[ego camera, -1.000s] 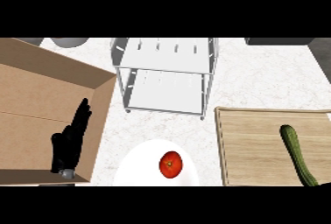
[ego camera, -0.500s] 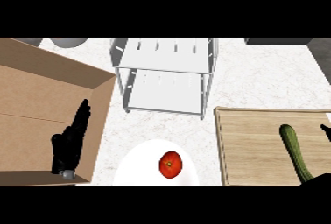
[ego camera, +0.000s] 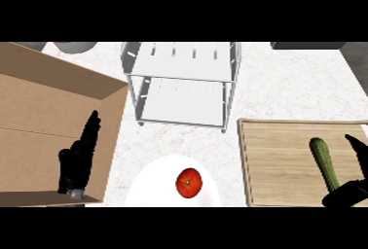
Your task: Pick the squash from the tray and place it in the tiered basket
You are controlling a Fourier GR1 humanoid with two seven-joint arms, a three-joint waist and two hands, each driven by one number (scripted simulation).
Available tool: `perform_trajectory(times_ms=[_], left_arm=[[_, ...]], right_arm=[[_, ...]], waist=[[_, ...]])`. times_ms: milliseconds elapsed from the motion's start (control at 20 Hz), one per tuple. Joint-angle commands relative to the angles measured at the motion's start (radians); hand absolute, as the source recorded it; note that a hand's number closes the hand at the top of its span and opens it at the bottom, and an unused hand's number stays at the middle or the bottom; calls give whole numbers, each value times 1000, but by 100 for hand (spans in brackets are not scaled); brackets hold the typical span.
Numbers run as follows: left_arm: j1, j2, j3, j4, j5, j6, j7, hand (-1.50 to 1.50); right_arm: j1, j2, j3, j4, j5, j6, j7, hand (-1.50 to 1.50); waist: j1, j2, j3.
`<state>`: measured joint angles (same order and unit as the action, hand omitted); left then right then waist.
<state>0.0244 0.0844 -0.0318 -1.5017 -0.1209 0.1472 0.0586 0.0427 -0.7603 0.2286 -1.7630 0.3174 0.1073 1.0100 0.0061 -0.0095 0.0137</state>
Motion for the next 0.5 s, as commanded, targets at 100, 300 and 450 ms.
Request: perform_trajectory(times_ms=[100,300,450], left_arm=[[71,-31,-15,48,6,-8,22,0],[84,-59,-14,84,-24,27,-33,0],[48,-12,36,66,12,-23,17,0]], right_arm=[[-52,39,15,59,-3,66,45,-150],[-26,62,9,93,-3,57,20,-150],[-2,52,-31,154,-16,65,-61,-150]], waist=[[3,11,-14],[-2,11,-14],[-6,11,-14]])
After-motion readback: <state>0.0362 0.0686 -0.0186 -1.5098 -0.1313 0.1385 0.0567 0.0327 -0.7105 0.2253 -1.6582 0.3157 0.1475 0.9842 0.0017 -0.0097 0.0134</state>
